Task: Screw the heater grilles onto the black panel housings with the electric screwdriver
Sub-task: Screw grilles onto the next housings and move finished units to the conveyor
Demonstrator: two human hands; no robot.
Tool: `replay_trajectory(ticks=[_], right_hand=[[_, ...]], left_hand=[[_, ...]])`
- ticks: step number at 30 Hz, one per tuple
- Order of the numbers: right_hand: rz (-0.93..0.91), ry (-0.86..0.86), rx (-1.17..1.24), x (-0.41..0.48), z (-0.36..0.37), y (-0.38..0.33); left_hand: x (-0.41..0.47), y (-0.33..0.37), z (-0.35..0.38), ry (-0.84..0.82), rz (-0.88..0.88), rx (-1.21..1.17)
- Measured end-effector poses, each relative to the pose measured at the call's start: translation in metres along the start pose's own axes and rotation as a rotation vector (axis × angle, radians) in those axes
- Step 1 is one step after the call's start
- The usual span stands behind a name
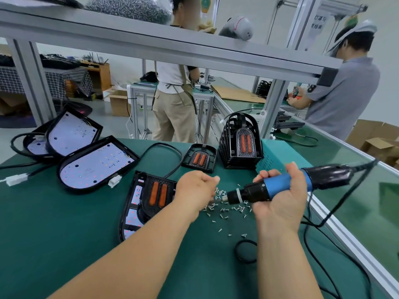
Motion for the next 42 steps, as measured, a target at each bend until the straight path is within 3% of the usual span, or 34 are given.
replay_trajectory(ticks=[2, 3, 7, 13, 22, 30, 34, 42], right_hand=[[-0.022, 0.04, 0.078, -0.004, 0.002, -0.002], [-0.026, 0.064, 0.123, -0.005, 0.003, -0.004], [-0.042, 0.131, 0.237, -0.006, 0.003, -0.008], [-0.042, 0.171, 0.296, -0.005, 0.001, -0.012], [-0.053, 0.151, 0.23, -0.004, 0.001, -0.01], [-0.072, 0.085, 0.168, -0.007, 0.004, -0.014], [-0.083, 0.037, 0.117, -0.005, 0.004, -0.015], [-0.126, -0.041, 0.091, -0.003, 0.001, -0.008]], left_hand=[[-0.005, -0.002, 0.002, -0.1, -0.21, -0.433], [-0.007, -0.004, 0.002, -0.132, -0.277, -0.541], [-0.01, -0.008, -0.002, -0.213, -0.332, -0.657], [-0.018, -0.009, -0.005, -0.308, -0.303, -0.643], [-0.019, -0.009, -0.003, -0.284, -0.284, -0.635], [-0.019, -0.009, -0.006, -0.271, -0.241, -0.557], [-0.016, -0.008, -0.005, -0.234, -0.176, -0.401], [-0.018, -0.005, -0.006, -0.283, -0.232, -0.363]])
Point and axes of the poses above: each hand's wrist, its own x-axis towards the middle knuckle, its own z-axis out of the palm, y = z × x, the point moved 2 cm from there along x, towards the middle knuckle, and after that the axes turned 4 degrees about -z, right-handed, at the moved point
